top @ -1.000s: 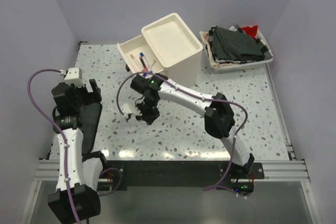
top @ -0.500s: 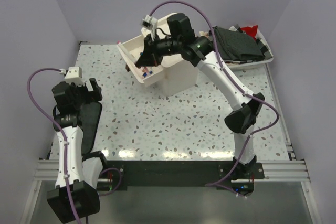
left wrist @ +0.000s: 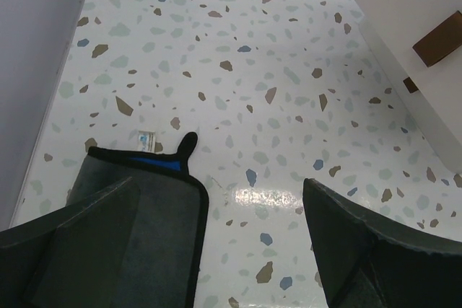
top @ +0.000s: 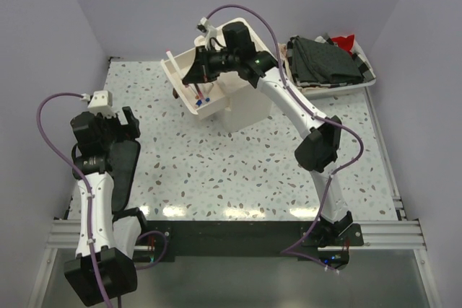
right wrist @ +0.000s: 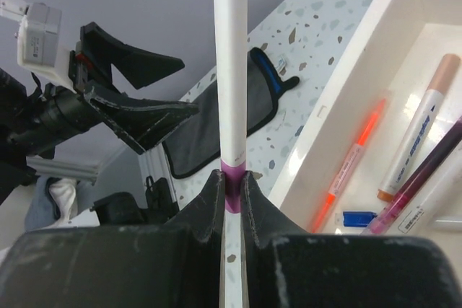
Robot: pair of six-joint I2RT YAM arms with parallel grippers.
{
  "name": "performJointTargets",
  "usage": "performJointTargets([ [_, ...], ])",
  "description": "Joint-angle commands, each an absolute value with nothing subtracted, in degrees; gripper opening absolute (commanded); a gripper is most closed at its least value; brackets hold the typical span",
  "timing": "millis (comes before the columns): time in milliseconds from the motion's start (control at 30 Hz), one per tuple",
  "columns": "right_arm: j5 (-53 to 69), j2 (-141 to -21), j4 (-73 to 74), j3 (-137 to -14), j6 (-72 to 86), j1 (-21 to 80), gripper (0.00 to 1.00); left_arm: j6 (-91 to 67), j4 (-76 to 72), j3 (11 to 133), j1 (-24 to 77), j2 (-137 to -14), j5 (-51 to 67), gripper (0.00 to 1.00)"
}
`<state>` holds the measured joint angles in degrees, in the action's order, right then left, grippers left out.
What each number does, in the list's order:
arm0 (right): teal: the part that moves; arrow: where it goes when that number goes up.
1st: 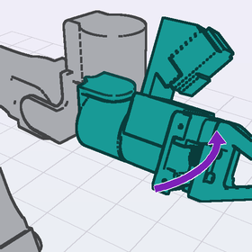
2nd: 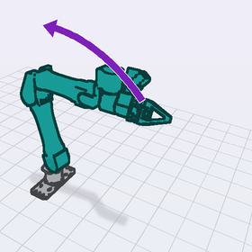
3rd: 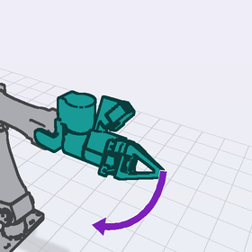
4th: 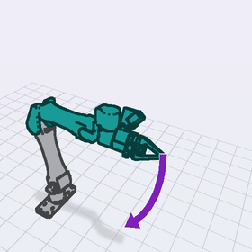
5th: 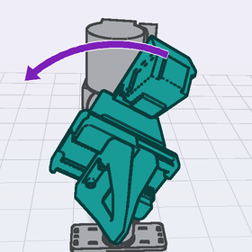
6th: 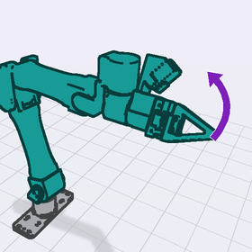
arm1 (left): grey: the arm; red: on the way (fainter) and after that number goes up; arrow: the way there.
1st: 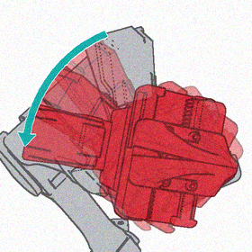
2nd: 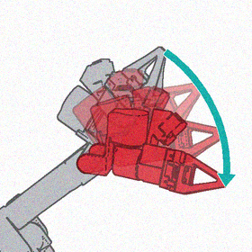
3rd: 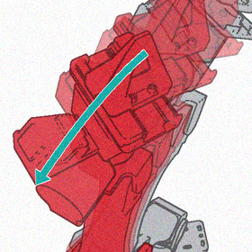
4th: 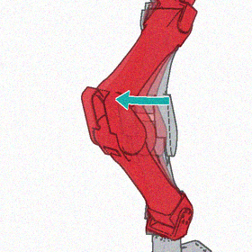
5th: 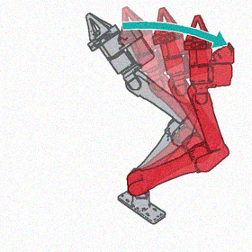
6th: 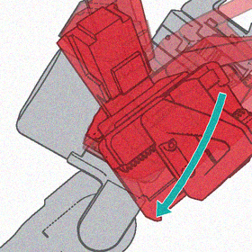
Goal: Sort the stationery into containers
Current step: Place the pen in the drawer, then close the drawer in the storage box.
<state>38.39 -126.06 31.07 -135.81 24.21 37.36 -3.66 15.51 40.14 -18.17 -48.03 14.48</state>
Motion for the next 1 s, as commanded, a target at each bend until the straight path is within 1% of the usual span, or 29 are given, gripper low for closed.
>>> performJointTargets([
  [0,36.04,-124.98,29.61,-140.18,23.83,36.3,0.0,-3.78,13.98,42.71,-19.07,-48.69,15.73,1.0],
  [33,34.47,-124.98,30.23,-140.71,22.95,36.21,0.23,-3.87,13.8,42.71,-19.16,-48.87,15.82,1.0],
  [67,33.41,-124.81,30.84,-140.89,21.29,36.21,0.35,-3.95,13.71,42.8,-19.16,-48.95,15.91,1.0],
  [100,31.83,-124.63,32.15,-141.06,20.31,36.04,0.44,-3.96,13.71,42.98,-19.16,-49.04,15.91,1.0],
  [133,29.29,-124.45,32.69,-141.41,19.52,35.77,0.56,-3.96,13.62,42.89,-19.07,-49.22,15.91,1.0],
  [233,26.81,-124.01,33.92,-142.46,17.06,34.9,0.69,-4.13,13.01,43.07,-19.25,-49.74,16.0,1.0],
  [367,22.52,-122.26,34.01,-142.91,11.71,33.58,0.73,-4.74,12.04,42.89,-19.16,-50.54,16.61,1.0],
  [433,17.17,-120.25,34.19,-142.39,8.02,33.14,0.73,-5.1,11.34,42.98,-19.07,-51.06,17.05,1.0],
  [467,14.09,-119.1,33.84,-141.6,3.56,33.13,0.74,-5.45,11.16,42.98,-19.16,-51.15,17.4,1.0],
  [500,7.28,-117.87,31.58,-140.29,1.25,32.87,0.74,-5.62,10.81,42.89,-19.07,-51.24,17.66,1.0],
  [600,-1.2,-113.21,25.16,-131.6,-8.85,32.08,0.83,-5.98,10.2,42.63,-19.07,-51.42,18.63,1.0],
  [633,-2.01,-112.86,25.05,-131.31,-13.75,31.99,0.83,-5.98,10.11,42.54,-19.07,-51.68,18.98,1.0],
  [733,-3.86,-113.38,27.24,-132.62,-19.14,30.77,0.83,-6.15,9.58,41.93,-19.07,-51.77,19.33,1.0],
  [867,-3.69,-114.95,28.74,-133.68,-19.95,27.26,0.84,-6.59,9.14,41.13,-18.98,-51.85,19.95,1.0],
  [967,-3.43,-117.32,31.54,-136.31,-19.78,25.15,0.82,-6.68,9.14,41.13,-19.07,-52.12,20.3,1.0],
])
